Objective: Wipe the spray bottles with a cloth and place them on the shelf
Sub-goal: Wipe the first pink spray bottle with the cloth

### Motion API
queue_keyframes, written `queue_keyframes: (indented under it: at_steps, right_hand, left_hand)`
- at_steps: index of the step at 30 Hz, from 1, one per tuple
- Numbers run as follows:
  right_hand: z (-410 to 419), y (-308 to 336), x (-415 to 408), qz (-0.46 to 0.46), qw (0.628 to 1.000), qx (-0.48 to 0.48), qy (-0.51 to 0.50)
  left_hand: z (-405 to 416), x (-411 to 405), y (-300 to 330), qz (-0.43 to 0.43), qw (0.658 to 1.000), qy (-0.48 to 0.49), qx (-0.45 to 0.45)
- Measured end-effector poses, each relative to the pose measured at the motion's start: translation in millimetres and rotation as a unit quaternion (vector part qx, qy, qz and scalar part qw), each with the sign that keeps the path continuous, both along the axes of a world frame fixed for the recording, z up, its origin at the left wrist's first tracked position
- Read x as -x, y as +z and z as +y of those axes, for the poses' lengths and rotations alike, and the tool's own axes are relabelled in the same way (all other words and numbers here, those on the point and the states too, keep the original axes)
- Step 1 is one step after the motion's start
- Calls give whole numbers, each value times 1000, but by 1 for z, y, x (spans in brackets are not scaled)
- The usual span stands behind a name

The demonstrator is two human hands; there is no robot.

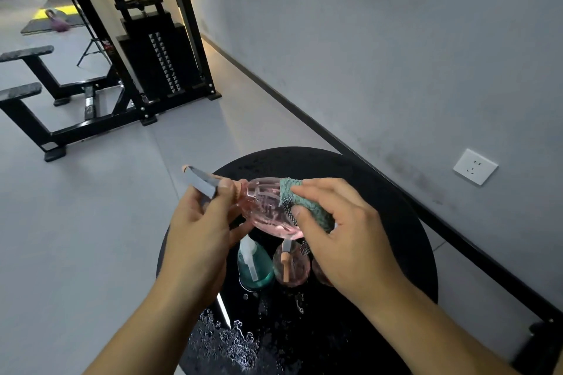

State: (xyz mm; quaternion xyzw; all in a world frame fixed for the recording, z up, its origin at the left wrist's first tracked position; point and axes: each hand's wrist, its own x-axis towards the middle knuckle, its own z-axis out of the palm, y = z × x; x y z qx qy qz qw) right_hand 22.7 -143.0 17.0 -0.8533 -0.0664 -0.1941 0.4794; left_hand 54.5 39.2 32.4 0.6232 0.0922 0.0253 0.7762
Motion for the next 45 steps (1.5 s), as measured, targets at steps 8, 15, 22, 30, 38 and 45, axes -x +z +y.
queue_keyframes:
  at_steps: [8, 15, 22, 30, 38, 45]
  right_hand:
    - [2, 6, -2, -3, 999, 50, 4]
    - [1, 7, 2, -1, 999, 26, 20]
    - [-11, 8, -5, 41, 999, 3, -11]
    - [-2, 12, 0, 48, 998, 18, 48]
    - [-7, 8, 0, 80, 996, -13, 34]
    - [-4, 9, 1, 67, 997, -21, 42]
  left_hand:
    - [-3, 5, 1, -59, 997, -29, -36]
    - [-8, 8, -2, -102, 990, -59, -80]
    - [-1, 7, 1, -132, 986, -54, -89]
    - [3, 8, -4, -155, 975, -75, -141]
    - [1, 6, -3, -135, 985, -23, -104]
    - [6, 0, -6, -123, 989, 3, -76]
